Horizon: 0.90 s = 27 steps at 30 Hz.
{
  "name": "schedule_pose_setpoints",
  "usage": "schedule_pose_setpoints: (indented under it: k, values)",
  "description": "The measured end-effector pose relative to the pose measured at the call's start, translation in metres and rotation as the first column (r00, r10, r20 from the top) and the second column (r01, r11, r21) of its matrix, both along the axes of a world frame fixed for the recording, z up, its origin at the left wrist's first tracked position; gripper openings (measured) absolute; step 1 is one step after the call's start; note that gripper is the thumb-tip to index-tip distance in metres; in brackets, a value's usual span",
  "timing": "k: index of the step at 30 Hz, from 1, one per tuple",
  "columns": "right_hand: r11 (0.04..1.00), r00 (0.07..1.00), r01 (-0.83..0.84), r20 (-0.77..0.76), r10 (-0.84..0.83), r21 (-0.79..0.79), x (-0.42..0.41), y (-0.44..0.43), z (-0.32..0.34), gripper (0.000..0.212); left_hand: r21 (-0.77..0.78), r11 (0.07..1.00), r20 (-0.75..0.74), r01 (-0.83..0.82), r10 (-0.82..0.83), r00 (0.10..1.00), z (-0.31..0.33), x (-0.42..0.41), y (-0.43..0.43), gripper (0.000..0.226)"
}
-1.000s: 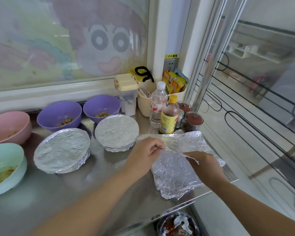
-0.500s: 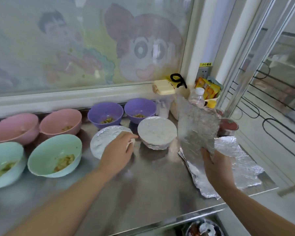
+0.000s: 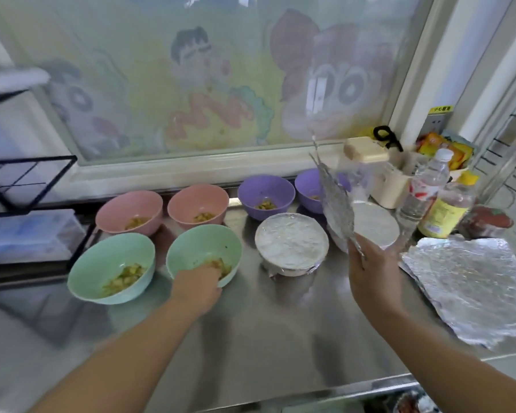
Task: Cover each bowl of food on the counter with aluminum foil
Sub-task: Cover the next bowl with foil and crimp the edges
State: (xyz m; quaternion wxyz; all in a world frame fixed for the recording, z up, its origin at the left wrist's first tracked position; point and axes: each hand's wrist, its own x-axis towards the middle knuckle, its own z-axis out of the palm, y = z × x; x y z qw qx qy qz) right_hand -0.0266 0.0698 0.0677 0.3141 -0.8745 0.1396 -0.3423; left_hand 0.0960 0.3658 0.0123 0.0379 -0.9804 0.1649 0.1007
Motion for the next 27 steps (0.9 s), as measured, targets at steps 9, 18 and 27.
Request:
schedule_pose_setpoints:
  k: [9,18,27]
  values:
    - [0.993,0.993,-0.112,0.025,0.111,0.036,0.000,0.016,0.007,0.022,0.039,0.965,-0.045,0.260,-0.258,0.965,0.010,-0.035,-0.011,0.027]
    - [0.979,0.983,-0.179,0.029,0.183,-0.099,-0.030,-0.006,0.007,0.026,-0.099,0.849,-0.191,0.519,-0.528,0.827,0.022,-0.115,-0.062,0.006]
    - [0.982,0.990,-0.133,-0.053,0.127,-0.131,-0.085,-0.063,-0.001,0.044,-0.102,0.664,-0.022,0.741,-0.746,0.666,0.016,-0.159,-0.142,0.022]
